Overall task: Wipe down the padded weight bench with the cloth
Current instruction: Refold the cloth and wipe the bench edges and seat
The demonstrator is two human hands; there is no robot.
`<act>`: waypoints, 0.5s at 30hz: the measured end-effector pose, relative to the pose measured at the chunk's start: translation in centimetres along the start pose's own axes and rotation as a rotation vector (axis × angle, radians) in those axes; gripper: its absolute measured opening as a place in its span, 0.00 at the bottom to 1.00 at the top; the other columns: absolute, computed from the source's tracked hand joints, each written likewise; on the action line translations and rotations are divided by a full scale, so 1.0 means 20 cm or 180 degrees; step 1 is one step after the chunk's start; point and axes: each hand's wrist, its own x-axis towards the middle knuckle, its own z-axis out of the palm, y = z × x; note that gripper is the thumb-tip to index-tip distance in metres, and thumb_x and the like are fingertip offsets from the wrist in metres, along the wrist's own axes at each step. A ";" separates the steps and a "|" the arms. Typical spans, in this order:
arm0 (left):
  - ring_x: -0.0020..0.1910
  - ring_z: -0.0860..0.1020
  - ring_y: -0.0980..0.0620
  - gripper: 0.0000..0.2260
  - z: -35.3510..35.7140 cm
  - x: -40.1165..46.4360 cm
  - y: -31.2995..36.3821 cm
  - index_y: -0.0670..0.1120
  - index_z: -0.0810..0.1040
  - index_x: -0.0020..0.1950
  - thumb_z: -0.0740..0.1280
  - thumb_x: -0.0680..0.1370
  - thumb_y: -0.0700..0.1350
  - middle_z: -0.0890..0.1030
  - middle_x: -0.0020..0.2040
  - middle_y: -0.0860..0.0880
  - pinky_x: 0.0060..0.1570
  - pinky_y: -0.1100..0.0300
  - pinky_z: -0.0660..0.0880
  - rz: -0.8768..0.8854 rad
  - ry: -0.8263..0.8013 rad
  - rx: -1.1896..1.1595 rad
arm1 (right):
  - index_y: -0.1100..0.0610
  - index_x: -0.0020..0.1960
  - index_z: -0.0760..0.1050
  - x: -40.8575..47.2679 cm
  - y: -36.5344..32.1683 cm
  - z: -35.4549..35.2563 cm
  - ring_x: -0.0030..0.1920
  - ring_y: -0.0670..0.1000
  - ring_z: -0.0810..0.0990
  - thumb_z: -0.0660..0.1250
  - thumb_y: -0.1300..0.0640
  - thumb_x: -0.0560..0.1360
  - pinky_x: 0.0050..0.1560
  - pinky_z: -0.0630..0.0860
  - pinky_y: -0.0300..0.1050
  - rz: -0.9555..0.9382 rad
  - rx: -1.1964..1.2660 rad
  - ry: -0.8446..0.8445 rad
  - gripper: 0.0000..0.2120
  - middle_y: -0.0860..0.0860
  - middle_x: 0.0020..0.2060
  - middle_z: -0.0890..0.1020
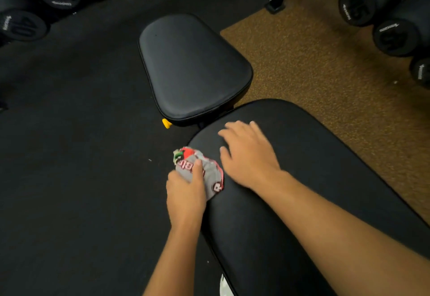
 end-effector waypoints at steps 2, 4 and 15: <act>0.49 0.76 0.44 0.27 0.00 0.01 0.00 0.41 0.73 0.56 0.58 0.75 0.64 0.79 0.54 0.43 0.44 0.55 0.68 -0.0123 -0.0016 -0.0032 | 0.58 0.56 0.79 -0.05 -0.06 0.05 0.61 0.57 0.76 0.63 0.54 0.72 0.69 0.64 0.57 -0.0140 0.0202 0.0114 0.16 0.55 0.56 0.80; 0.53 0.76 0.40 0.29 0.00 0.11 0.05 0.39 0.75 0.57 0.56 0.76 0.64 0.79 0.56 0.39 0.45 0.55 0.67 -0.0275 -0.0087 0.0004 | 0.57 0.51 0.81 -0.09 -0.08 0.09 0.57 0.57 0.78 0.62 0.55 0.70 0.66 0.68 0.56 -0.0125 0.0372 0.0129 0.14 0.54 0.52 0.82; 0.39 0.73 0.58 0.11 -0.01 -0.38 -0.09 0.48 0.70 0.51 0.63 0.77 0.55 0.75 0.43 0.54 0.32 0.67 0.67 -0.0464 -0.0202 -0.0892 | 0.57 0.66 0.74 -0.15 -0.02 0.04 0.71 0.56 0.66 0.62 0.55 0.77 0.73 0.53 0.54 0.0045 0.0200 0.0087 0.19 0.55 0.67 0.73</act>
